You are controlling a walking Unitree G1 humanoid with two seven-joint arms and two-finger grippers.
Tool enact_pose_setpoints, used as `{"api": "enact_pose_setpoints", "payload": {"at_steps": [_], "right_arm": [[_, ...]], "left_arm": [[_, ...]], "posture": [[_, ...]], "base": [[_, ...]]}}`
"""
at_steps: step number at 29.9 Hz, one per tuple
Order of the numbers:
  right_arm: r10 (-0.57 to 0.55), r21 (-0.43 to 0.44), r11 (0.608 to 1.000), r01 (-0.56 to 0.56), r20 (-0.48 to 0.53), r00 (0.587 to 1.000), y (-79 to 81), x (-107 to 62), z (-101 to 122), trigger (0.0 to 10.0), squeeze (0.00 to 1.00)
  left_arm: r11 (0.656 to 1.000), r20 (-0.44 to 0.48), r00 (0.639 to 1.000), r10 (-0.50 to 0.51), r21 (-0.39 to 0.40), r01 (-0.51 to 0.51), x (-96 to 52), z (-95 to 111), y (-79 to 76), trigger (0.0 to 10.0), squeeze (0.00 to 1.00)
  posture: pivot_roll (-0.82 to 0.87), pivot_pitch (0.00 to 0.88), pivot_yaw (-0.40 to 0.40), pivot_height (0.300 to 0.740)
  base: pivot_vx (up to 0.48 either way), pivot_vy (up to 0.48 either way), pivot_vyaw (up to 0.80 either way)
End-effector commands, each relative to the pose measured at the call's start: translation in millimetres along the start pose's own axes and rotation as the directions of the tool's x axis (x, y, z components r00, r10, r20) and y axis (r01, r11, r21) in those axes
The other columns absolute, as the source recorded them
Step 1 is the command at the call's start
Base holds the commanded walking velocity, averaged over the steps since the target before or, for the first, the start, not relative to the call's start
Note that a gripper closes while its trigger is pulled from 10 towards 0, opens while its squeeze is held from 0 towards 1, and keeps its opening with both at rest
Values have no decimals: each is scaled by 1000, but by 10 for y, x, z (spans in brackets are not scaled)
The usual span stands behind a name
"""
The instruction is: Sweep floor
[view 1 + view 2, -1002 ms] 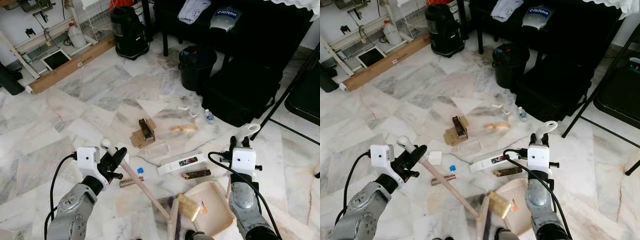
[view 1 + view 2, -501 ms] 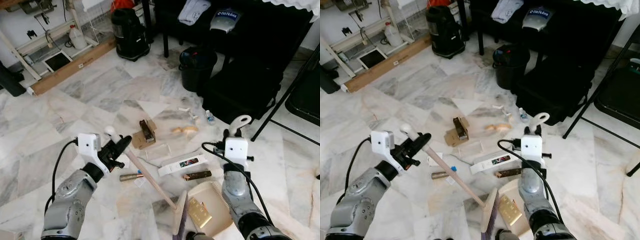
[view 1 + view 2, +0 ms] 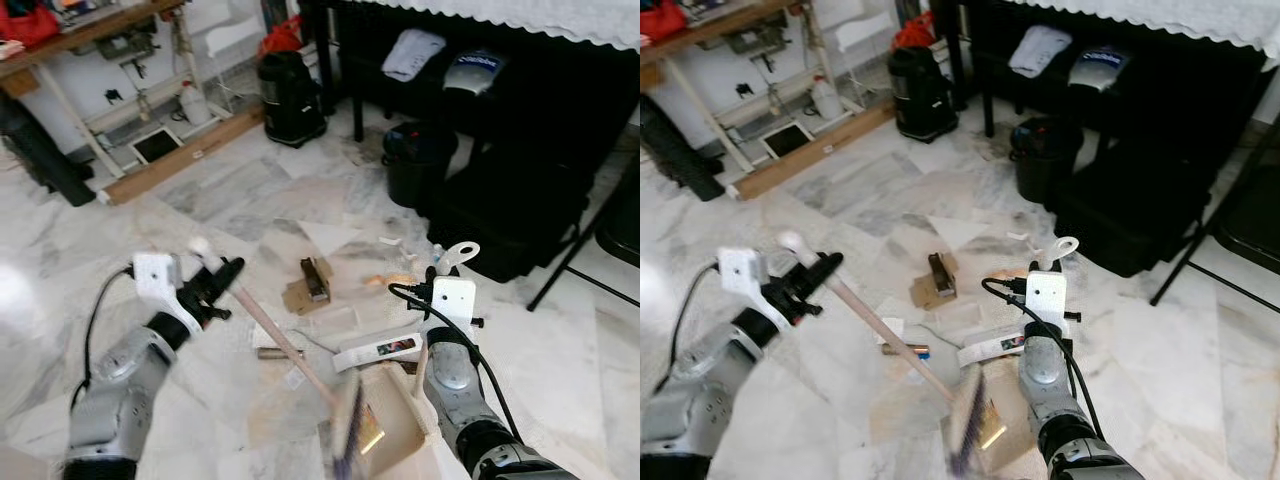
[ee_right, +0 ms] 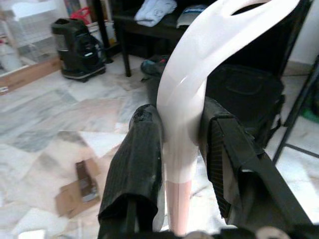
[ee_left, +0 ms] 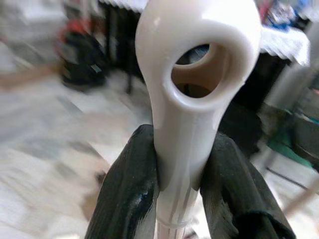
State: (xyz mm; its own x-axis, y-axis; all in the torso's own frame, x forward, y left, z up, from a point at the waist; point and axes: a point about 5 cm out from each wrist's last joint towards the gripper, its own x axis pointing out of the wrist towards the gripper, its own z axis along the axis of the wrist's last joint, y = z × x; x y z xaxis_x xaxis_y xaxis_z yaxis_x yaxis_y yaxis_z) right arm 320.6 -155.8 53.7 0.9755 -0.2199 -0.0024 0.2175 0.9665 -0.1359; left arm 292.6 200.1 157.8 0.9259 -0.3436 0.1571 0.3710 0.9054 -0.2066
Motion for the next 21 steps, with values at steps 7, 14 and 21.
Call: {"api": "enact_pose_setpoints", "payload": {"at_steps": [7,14,21], "right_arm": [[20,35,999,-21,27,999,72,65,109,10000,0],[20,63,998,-23,44,999,46,119,176,10000,0],[-15,209,978,7,35,999,-47,203,253,10000,0]], "left_arm": [[963,288,934,212,103,-250,-9,583,229,10000,0],[874,292,895,337,258,-413,-92,517,394,10000,0],[823,234,904,358,377,-424,-108,268,305,10000,0]], "posture": [[99,0,120,740],[66,0,104,740],[47,0,64,740]], "base": [[0,0,0],[0,0,0],[0,0,0]]}}
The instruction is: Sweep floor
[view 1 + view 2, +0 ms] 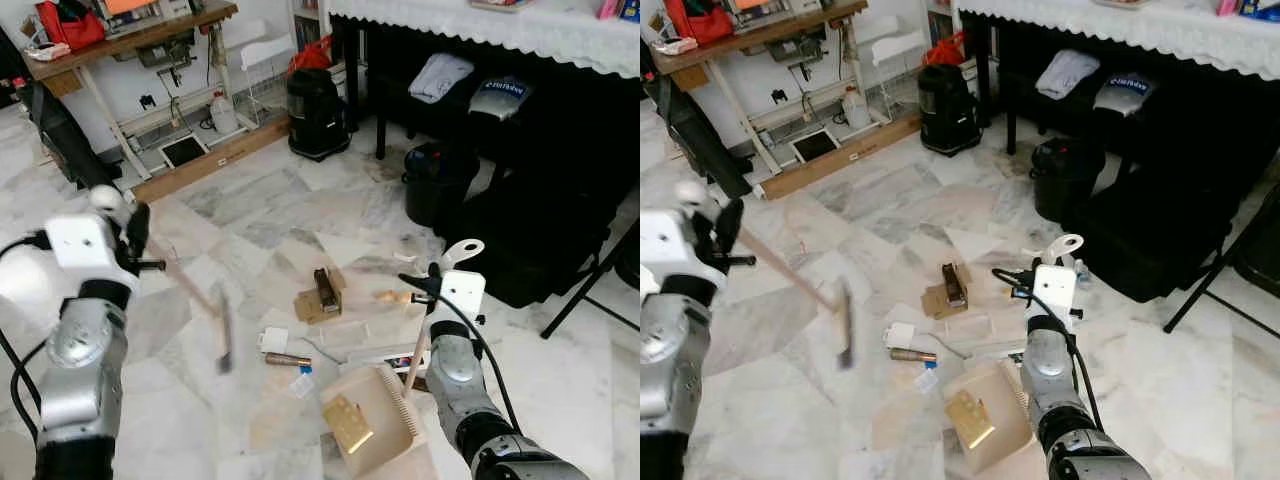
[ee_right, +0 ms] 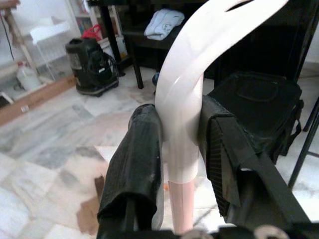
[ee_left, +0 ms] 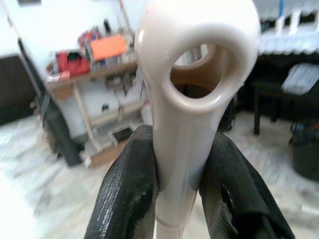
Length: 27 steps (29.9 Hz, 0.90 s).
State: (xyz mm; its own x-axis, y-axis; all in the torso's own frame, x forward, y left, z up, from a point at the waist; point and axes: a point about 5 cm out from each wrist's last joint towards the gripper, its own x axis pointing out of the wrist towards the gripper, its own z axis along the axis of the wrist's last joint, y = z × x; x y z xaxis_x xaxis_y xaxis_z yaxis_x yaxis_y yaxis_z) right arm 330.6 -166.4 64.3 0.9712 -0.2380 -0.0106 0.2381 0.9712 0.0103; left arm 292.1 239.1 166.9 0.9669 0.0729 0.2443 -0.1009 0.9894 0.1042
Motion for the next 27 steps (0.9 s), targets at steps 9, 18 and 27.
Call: {"api": "enact_pose_setpoints", "payload": {"at_steps": [9,18,27], "right_arm": [[-57,285,957,59,-15,998,8,133,160,10000,0],[-71,487,867,104,-86,994,-24,135,93,10000,0],[-56,545,833,94,-86,995,-20,143,88,10000,0]], "left_arm": [[1000,37,999,14,10,-14,-20,36,1,10000,0],[998,38,999,-9,-64,11,1,-7,-119,10000,0],[963,22,995,-101,-248,103,7,-28,-287,10000,0]], "posture": [[41,0,72,740],[37,0,82,740],[39,0,92,740]], "base": [[0,0,0],[0,0,0],[0,0,0]]}}
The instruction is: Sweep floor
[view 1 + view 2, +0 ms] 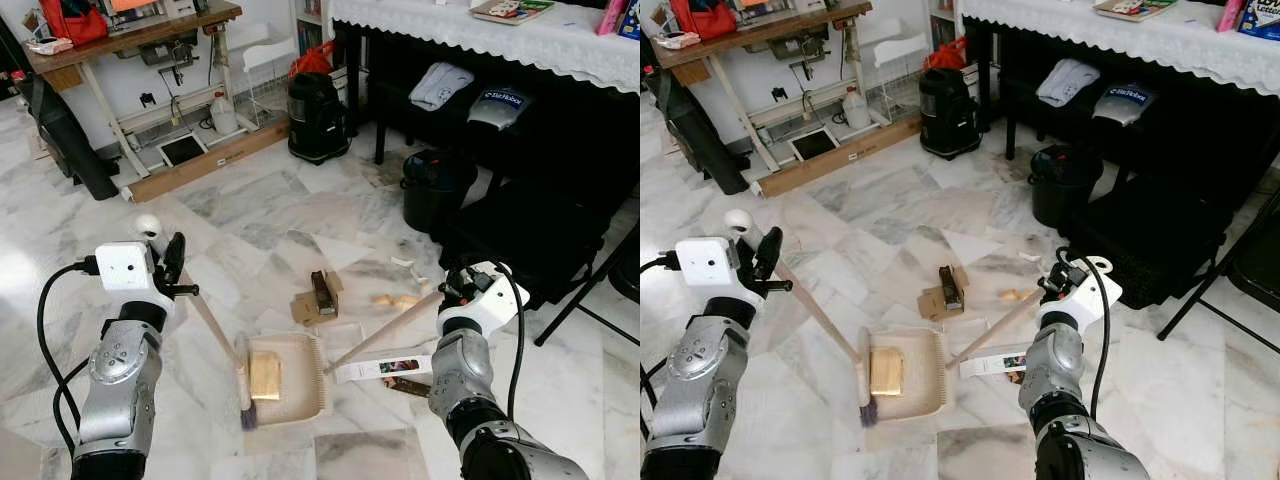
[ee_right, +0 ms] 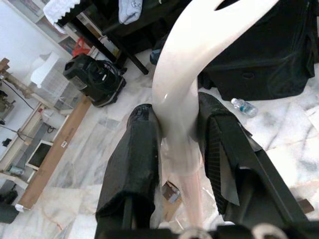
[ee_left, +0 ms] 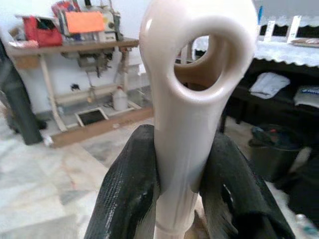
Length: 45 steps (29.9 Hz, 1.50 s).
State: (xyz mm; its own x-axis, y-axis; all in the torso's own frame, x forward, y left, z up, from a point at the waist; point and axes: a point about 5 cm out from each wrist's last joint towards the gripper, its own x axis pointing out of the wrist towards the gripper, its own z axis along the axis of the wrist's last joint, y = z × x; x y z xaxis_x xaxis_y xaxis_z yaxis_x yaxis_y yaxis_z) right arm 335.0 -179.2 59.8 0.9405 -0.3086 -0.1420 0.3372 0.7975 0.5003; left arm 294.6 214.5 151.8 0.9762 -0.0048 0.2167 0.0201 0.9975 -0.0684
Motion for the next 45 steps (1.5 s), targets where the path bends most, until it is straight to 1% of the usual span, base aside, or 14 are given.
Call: {"api": "enact_pose_setpoints", "payload": {"at_steps": [1,4,6,7,8,10,16,20,23,27,29,34,39,45], "right_arm": [[42,56,997,-44,28,999,157,44,69,10000,0],[48,48,998,-50,28,998,163,46,73,10000,0],[50,42,998,-52,29,998,166,47,75,10000,0],[54,40,998,-55,30,998,167,46,76,10000,0],[58,39,997,-59,31,998,169,46,77,10000,0],[57,41,997,-58,32,998,161,44,76,10000,0],[66,44,997,-68,30,997,155,40,70,10000,0],[79,33,996,-80,33,996,156,42,77,10000,0],[104,-17,995,-103,46,994,174,49,107,10000,0],[126,-56,991,-123,53,991,180,56,129,10000,0],[142,-83,987,-136,59,988,184,68,159,10000,0],[197,-221,960,-174,86,977,226,79,230,10000,0],[207,-229,957,-179,105,973,219,99,293,10000,0],[238,-255,946,-202,121,964,261,72,283,10000,0]], "left_arm": [[998,35,999,-29,-54,31,39,85,-39,10000,0],[998,31,999,10,-57,-8,44,77,13,10000,0],[999,29,999,33,-30,-32,46,78,45,10000,0],[998,24,999,47,28,-48,44,73,77,10000,0],[991,21,998,55,124,-58,40,69,110,10000,0],[972,18,999,42,230,-45,31,64,112,10000,0],[957,40,999,37,286,-47,11,78,96,10000,0],[958,65,997,45,282,-61,2,101,95,10000,0],[955,95,993,69,282,-94,-11,109,97,10000,0],[958,68,993,91,266,-106,-71,-37,63,10000,0],[967,52,992,114,222,-122,-113,-145,6,10000,0],[976,30,993,116,184,-119,-127,-299,-141,10000,0],[978,28,994,110,174,-113,-118,-351,-206,10000,0],[976,12,997,72,205,-73,-159,-424,-271,10000,0]], "posture": [[39,0,92,740],[40,0,92,740],[42,0,92,740],[41,0,93,740],[42,0,93,740],[46,0,93,740],[45,0,92,740],[42,0,88,740],[38,0,80,740],[27,0,65,740],[19,0,50,740],[-7,0,21,740],[-17,0,18,740],[19,0,44,740]], "base": [[0,0,0],[0,0,0],[0,0,0],[0,0,0],[0,0,0],[0,0,0],[0,0,0],[0,0,0],[0,0,0],[0,0,0],[0,0,0],[0,0,0],[0,0,0],[0,0,0]]}}
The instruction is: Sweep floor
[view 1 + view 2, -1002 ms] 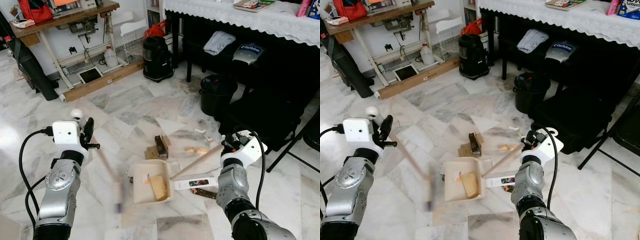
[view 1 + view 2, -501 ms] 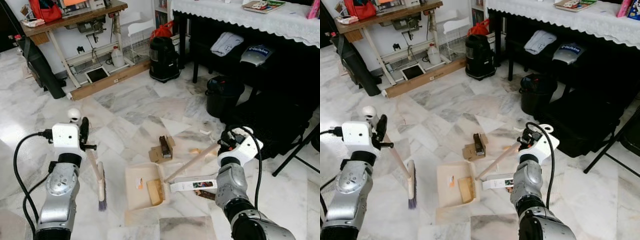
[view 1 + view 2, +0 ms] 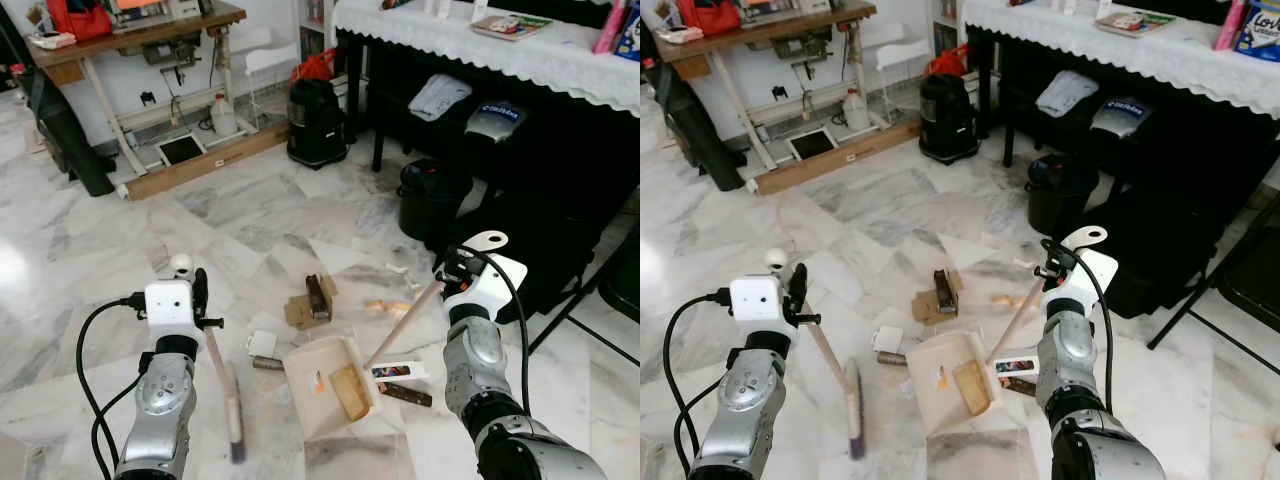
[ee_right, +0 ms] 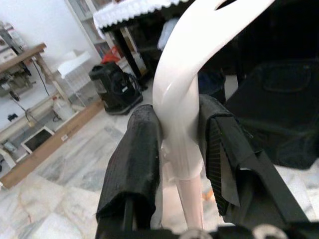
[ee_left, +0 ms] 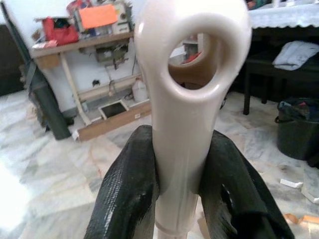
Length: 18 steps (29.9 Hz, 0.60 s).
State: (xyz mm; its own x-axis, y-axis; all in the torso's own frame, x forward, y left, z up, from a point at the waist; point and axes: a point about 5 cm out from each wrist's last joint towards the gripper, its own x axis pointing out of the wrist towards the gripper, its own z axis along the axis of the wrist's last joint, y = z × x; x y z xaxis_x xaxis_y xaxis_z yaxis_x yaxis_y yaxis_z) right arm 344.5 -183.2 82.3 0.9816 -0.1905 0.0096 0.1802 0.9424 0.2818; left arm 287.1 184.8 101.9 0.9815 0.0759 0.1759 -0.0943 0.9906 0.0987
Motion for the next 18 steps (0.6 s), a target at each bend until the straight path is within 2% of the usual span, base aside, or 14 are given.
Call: {"api": "enact_pose_setpoints", "payload": {"at_steps": [1,6,10,15,18], "right_arm": [[41,2,999,-41,68,997,132,27,97,10000,0],[93,-68,994,-90,47,995,259,-45,-8,10000,0],[121,-68,991,-118,41,992,295,-55,-21,10000,0],[149,-83,986,-144,63,987,282,-55,12,10000,0],[127,-63,990,-123,66,990,310,-72,-12,10000,0]], "left_arm": [[1000,48,999,-4,20,3,13,65,7,10000,0],[999,21,1000,17,29,-17,-33,-19,88,10000,0],[998,5,999,52,23,-52,-71,-84,131,10000,0],[998,26,998,56,20,-57,-94,-39,129,10000,0],[998,35,998,44,39,-46,-101,-17,210,10000,0]], "posture": [[22,0,46,740],[30,0,51,740],[34,0,31,740],[91,0,29,740],[93,0,44,740]], "base": [[0,0,0],[0,0,0],[0,0,0],[0,0,0],[0,0,594]]}}
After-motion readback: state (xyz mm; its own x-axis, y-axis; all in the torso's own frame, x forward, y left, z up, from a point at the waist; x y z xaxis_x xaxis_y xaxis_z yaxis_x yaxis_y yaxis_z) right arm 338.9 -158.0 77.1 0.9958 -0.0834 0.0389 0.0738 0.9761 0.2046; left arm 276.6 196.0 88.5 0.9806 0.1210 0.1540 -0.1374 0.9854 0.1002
